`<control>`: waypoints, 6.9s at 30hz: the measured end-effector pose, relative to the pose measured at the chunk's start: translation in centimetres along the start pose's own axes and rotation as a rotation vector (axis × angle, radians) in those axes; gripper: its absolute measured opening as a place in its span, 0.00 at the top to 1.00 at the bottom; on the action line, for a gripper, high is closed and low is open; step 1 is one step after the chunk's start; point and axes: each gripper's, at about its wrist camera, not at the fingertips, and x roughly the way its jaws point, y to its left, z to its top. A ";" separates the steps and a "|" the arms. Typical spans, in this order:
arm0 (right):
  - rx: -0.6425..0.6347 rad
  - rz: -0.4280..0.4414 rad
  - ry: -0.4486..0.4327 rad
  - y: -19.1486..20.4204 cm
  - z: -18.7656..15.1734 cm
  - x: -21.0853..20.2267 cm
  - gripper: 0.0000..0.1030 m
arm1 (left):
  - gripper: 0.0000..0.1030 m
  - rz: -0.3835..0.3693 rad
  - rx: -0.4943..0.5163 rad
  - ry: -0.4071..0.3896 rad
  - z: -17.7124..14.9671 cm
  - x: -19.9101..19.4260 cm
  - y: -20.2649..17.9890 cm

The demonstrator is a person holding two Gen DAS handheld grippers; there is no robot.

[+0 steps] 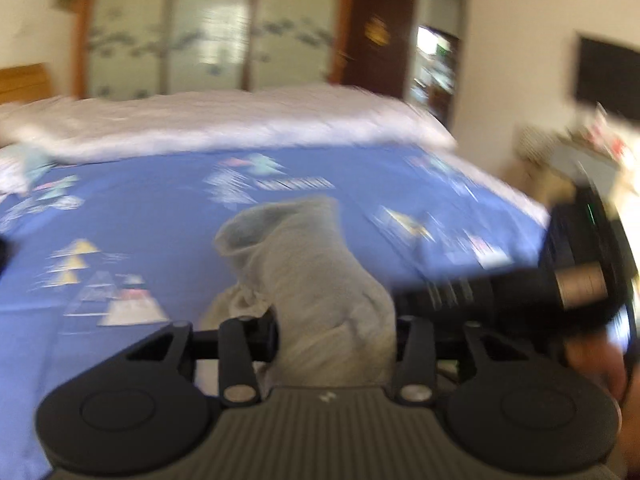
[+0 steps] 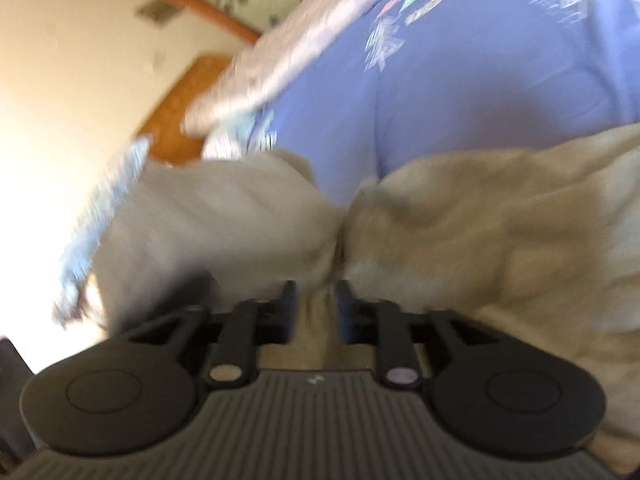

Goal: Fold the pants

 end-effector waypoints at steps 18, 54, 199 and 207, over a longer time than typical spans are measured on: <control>0.246 -0.033 -0.159 -5.9 -0.9 -7.6 0.44 | 0.26 -0.093 -0.208 0.028 -1.9 -1.4 5.7; -0.017 -0.358 -0.381 -8.6 -1.6 -19.7 0.83 | 0.22 -0.177 -0.263 0.194 -0.2 5.2 2.2; -0.125 -0.362 -0.168 -1.8 -10.0 -5.3 0.16 | 0.00 0.275 -0.284 0.399 -9.3 2.4 1.9; -0.143 -0.385 -0.190 -1.3 -10.0 -5.4 0.24 | 0.01 0.290 -0.323 0.357 -9.4 0.4 2.4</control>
